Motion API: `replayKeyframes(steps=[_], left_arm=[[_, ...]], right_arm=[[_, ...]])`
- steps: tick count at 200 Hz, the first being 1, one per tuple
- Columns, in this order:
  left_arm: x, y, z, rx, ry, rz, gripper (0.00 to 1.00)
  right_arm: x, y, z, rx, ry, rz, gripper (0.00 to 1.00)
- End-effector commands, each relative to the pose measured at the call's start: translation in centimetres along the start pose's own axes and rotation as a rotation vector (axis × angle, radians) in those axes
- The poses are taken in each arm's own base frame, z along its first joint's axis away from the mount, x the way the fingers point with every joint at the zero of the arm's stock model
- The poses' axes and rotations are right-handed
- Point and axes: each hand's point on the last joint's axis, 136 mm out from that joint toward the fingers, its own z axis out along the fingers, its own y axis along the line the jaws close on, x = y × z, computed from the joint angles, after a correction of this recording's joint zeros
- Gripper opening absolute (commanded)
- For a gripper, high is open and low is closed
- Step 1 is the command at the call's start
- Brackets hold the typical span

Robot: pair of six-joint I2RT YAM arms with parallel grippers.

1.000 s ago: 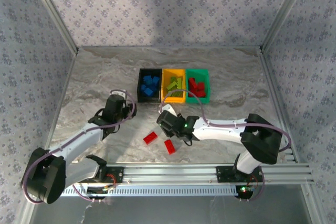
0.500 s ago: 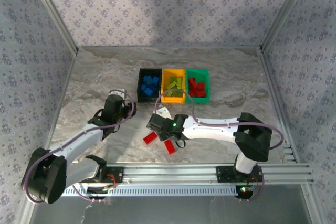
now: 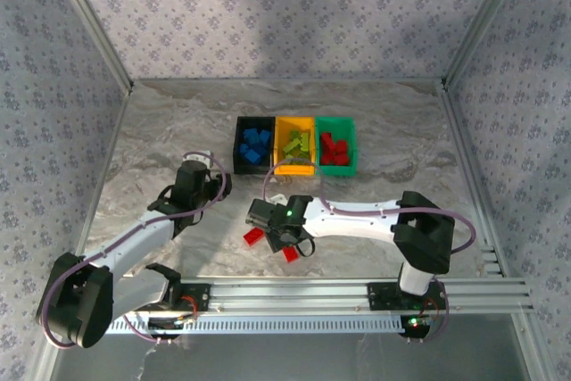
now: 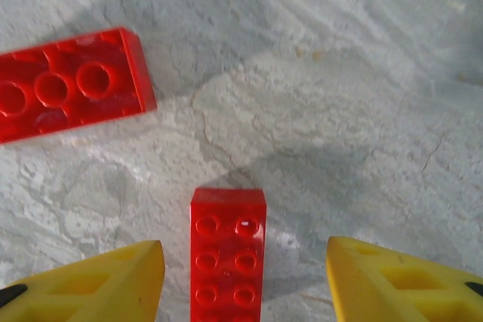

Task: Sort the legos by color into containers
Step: Pick up the lego from the bottom-center of the table.

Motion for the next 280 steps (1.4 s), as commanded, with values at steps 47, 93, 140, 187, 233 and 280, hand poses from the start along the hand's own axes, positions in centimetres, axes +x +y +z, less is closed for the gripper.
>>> replayKeyframes(steps=[47,93,140,187,233,280], left_arm=[[-1.1,-0.5,0.4,0.020,-0.005,-0.032,0.64],[-1.0,-0.7,0.5,0.030,0.002,-0.032,0.64],[-1.0,-0.6,0.6,0.023,0.006,-0.033,0.64],[-1.0,-0.5,0.7,0.020,0.008,-0.036,0.64],[-0.8,-0.6,0.8,0.025,0.016,-0.037,0.64],[-0.8,-0.6,0.9,0.026,0.021,-0.037,0.64]], right_arm=[[3.2,0.3,0.8,-0.002,0.135,0.025,0.61],[4.6,-0.9,2.1,0.071,0.211,0.062,0.60],[4.5,0.0,3.0,0.033,0.226,0.052,0.54],[3.4,1.3,3.1,-0.005,0.201,0.057,0.41],[2.5,2.1,3.1,-0.043,0.158,0.096,0.26],[0.5,-0.2,1.2,-0.003,0.072,0.119,0.25]])
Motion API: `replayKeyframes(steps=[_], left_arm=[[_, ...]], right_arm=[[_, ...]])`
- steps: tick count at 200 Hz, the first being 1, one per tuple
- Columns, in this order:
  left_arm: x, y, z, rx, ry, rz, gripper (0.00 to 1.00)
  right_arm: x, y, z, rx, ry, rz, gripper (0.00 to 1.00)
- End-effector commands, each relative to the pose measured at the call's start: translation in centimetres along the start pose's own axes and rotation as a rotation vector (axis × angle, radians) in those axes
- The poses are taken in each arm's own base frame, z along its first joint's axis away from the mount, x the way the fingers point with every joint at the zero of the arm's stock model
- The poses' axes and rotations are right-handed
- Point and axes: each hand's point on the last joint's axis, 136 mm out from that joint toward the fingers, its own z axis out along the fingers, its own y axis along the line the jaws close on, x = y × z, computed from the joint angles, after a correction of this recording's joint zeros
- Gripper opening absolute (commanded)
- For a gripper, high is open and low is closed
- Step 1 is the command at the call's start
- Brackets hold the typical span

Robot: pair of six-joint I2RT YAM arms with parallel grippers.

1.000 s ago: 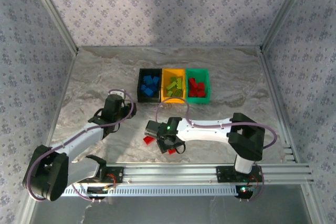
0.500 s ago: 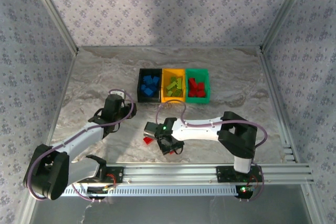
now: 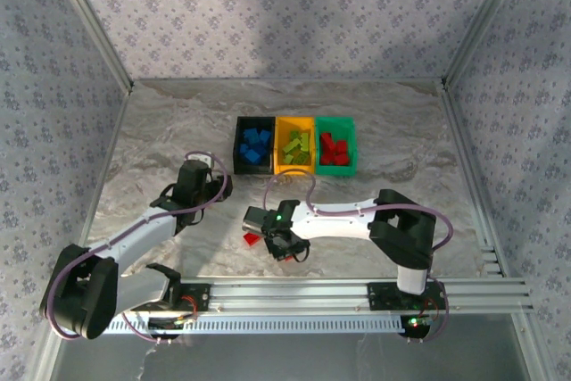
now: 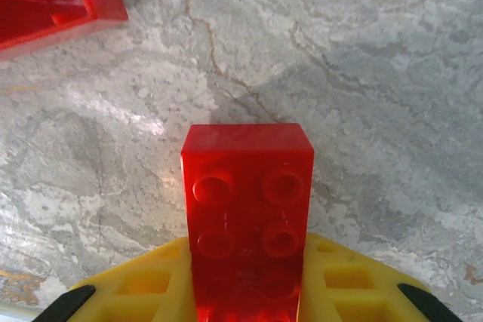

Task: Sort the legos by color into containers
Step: Pick up the lego from the bottom-center of the table, then place the lego in the container.

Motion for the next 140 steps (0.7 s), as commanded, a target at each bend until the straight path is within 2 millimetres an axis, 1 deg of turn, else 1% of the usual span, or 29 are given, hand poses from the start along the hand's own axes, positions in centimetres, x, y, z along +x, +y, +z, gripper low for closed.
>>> replayKeyframes(steps=[1,62,86,87,89,98,111,128,140], left_arm=[[-2.0,-0.9,-0.1,0.029,-0.034,-0.020,0.64],[-1.6,-1.2,0.3,0.044,-0.011,-0.038,0.64],[-1.6,-1.4,0.5,0.060,-0.007,-0.043,0.64],[-1.6,-1.5,0.5,0.060,-0.006,-0.042,0.64],[-1.5,-1.5,0.5,0.061,-0.005,-0.042,0.64],[-1.5,-1.5,0.5,0.061,-0.004,-0.043,0.64],[-1.6,-1.4,0.5,0.056,-0.003,-0.044,0.64],[-1.5,-1.3,0.5,0.055,-0.001,-0.045,0.64],[-1.5,-1.3,0.5,0.055,-0.002,-0.046,0.64]], right_arm=[[-2.1,-1.2,-2.1,0.002,-0.092,0.045,0.25],[-7.8,-4.5,-6.1,-0.045,-0.275,0.142,0.25],[-10.8,-4.9,-8.8,-0.116,-0.407,0.207,0.25],[-10.5,-5.2,-8.4,-0.108,-0.399,0.208,0.25],[-10.3,-5.5,-8.1,-0.102,-0.395,0.209,0.25],[-11.3,-5.5,-8.8,-0.129,-0.446,0.225,0.25],[-12.3,-6.0,-9.5,-0.136,-0.484,0.240,0.25],[-13.6,-7.4,-10.6,-0.115,-0.527,0.241,0.25],[-14.3,-8.9,-11.1,-0.080,-0.548,0.241,0.25]])
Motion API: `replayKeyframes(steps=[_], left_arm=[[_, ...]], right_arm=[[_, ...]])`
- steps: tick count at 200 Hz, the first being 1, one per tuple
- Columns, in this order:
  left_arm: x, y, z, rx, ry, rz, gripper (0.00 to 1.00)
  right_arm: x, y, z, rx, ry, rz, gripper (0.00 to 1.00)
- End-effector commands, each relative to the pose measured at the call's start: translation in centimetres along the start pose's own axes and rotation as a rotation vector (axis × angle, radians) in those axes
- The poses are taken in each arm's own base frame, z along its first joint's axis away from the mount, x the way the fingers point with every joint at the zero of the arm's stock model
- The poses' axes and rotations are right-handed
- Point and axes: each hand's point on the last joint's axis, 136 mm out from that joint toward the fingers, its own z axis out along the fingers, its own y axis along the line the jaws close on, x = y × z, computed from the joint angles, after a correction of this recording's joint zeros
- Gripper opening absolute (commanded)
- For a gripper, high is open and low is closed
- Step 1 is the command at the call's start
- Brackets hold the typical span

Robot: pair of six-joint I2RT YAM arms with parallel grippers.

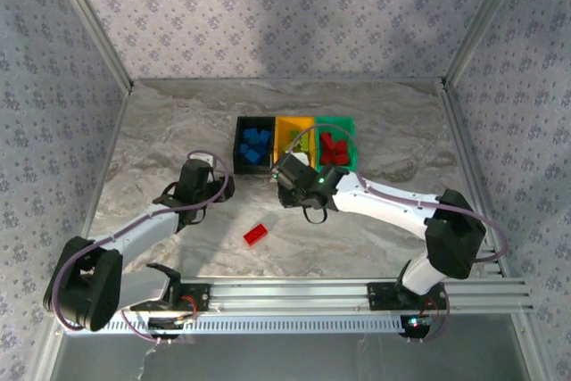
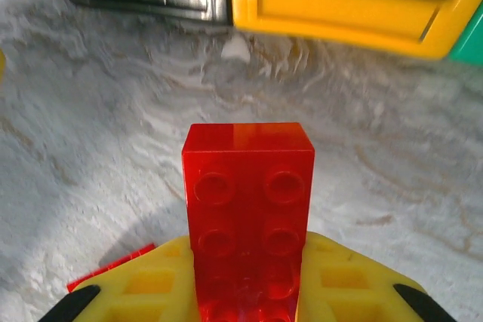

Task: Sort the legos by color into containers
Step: Place the lego in the container.

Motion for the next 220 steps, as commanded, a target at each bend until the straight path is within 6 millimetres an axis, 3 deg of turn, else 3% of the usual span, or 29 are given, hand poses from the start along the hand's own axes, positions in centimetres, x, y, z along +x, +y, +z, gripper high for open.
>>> replayKeyframes(steps=[1,17,53,108,139,185,220], left_arm=[[-2.3,-0.9,-0.4,0.031,-0.049,-0.020,0.64],[-2.3,-0.9,-0.3,0.035,-0.046,-0.022,0.64],[-2.1,-0.9,-0.3,0.035,-0.040,-0.023,0.64],[-2.2,-0.9,-0.3,0.036,-0.039,-0.024,0.64],[-2.0,-1.0,-0.2,0.038,-0.033,-0.025,0.64],[-2.0,-1.1,0.0,0.044,-0.022,-0.028,0.64],[-2.0,-1.2,0.2,0.046,-0.010,-0.030,0.64]], right_arm=[[-3.3,-1.8,-0.9,0.040,-0.103,-0.017,0.25],[-6.4,-2.8,-2.0,0.031,-0.158,0.022,0.25],[-10.4,-6.9,-1.7,0.033,-0.172,0.075,0.26],[-14.0,-12.1,0.2,0.128,-0.146,0.088,0.27],[-15.3,-14.8,1.3,0.212,-0.119,0.071,0.28],[-15.0,-18.0,2.7,0.355,0.010,-0.003,0.30],[-14.6,-19.1,3.9,0.378,0.067,-0.005,0.47]])
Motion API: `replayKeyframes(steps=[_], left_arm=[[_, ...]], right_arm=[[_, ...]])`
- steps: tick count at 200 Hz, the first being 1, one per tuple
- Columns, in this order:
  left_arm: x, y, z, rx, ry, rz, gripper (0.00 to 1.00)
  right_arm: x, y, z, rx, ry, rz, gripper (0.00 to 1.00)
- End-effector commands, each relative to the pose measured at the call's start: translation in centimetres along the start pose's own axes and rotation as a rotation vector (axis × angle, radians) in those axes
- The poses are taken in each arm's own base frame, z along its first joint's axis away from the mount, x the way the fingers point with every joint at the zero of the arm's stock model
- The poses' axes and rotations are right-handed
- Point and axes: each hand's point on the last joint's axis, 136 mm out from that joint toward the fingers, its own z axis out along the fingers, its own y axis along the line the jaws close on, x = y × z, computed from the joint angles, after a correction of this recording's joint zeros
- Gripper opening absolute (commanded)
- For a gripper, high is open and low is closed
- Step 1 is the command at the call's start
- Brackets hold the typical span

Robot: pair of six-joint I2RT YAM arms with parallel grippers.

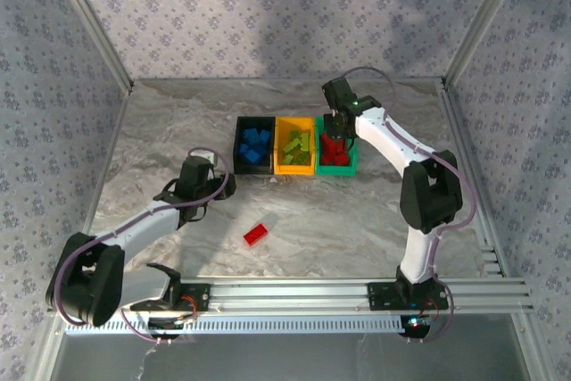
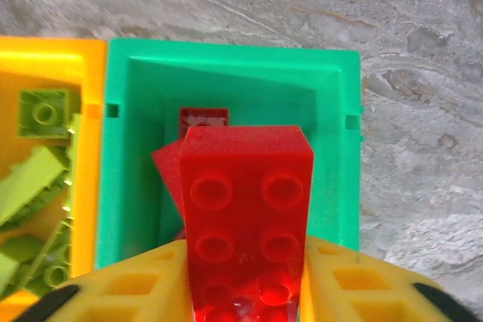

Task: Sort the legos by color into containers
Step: Place the lego in the container.

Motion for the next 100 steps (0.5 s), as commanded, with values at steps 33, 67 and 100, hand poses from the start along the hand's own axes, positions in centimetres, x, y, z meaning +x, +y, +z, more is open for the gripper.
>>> replayKeyframes(steps=[33,67,100], left_arm=[[-1.5,-0.7,-0.3,0.026,-0.025,-0.021,0.64],[-1.3,-0.7,-0.1,0.025,-0.020,-0.020,0.64],[-1.3,-0.9,0.0,0.032,-0.014,-0.023,0.64]], right_arm=[[1.0,-0.3,-0.5,0.041,0.038,-0.060,0.51],[2.1,0.5,-2.2,0.038,0.013,-0.090,0.52],[4.4,0.2,-3.2,0.029,-0.011,-0.083,0.52]])
